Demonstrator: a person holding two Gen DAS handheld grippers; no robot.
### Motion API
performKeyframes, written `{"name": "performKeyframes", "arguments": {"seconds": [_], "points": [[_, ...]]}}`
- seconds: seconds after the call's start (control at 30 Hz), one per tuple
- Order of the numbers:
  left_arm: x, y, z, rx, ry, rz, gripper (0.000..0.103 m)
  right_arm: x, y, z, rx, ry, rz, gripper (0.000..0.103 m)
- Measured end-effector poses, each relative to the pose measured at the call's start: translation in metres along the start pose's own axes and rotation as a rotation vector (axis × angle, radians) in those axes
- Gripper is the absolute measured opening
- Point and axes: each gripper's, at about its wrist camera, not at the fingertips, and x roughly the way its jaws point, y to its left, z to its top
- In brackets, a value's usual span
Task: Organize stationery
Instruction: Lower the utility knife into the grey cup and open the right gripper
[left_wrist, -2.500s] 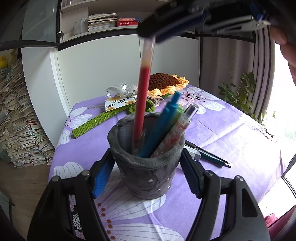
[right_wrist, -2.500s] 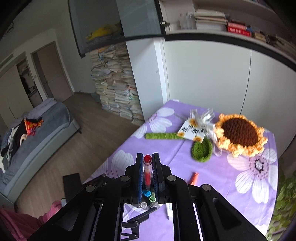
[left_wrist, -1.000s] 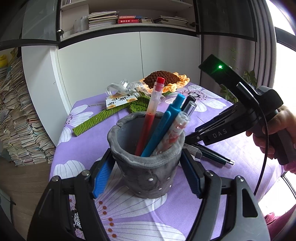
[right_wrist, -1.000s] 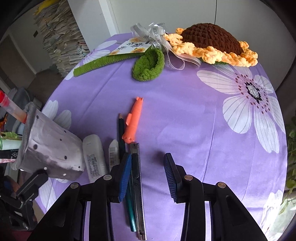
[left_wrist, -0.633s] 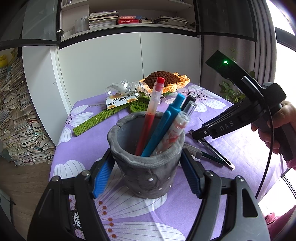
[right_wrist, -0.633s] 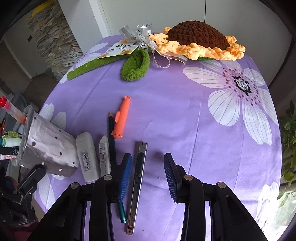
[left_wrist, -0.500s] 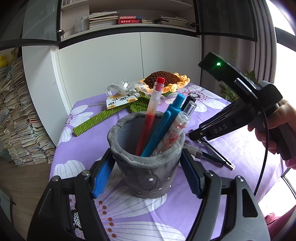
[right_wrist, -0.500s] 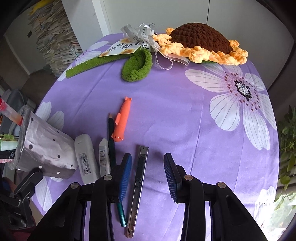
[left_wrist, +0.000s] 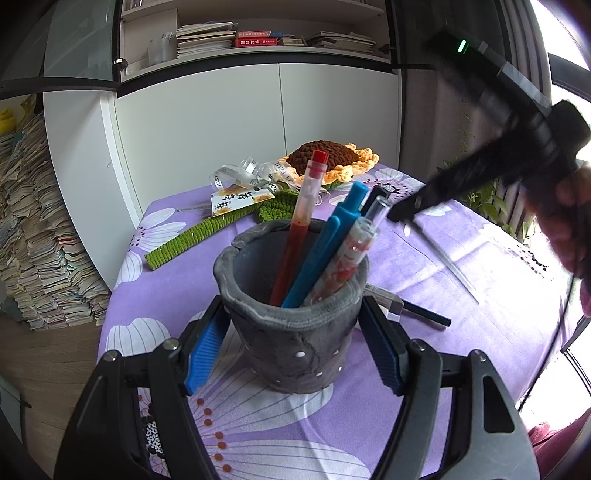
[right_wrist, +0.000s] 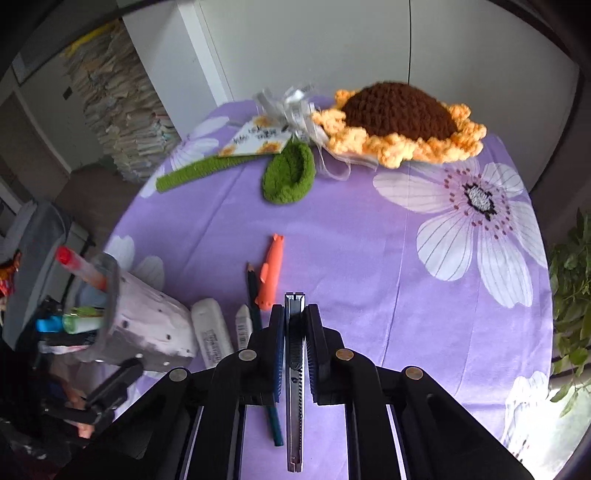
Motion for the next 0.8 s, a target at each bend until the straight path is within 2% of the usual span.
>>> {"name": "performKeyframes", "arguments": {"seconds": [0.1,0.27,0.37,0.47,0.63,0.8], "points": [[0.000,0.000,-0.001,-0.002,-0.001,0.000,0.071,-0.040,0.016,0.005,-0.035,-0.115,0.030,0.012],[0.000,-0.001,0.000,-0.003,0.000,0.002,0.071,-0.100,0.053,0.021,-0.110,-0.332,0.130,0.012],[0.000,0.000,0.000,-0.004,0.001,0.002,0.071,-0.118,0.072,0.030,-0.141,-0.427,0.197,0.012],[0.000,0.001,0.000,-0.007,0.000,0.001,0.071,-0.118,0.090,0.038,-0.165,-0.502,0.260,0.012],[0.000,0.001,0.001,-0.007,0.003,-0.002,0.071,-0.084,0.103,0.048,-0.164,-0.509,0.352,0.012],[0.001,0.001,0.001,0.000,0.002,0.000,0.071,-0.060,0.096,0.044,-0.132,-0.508,0.366,0.012]]}}
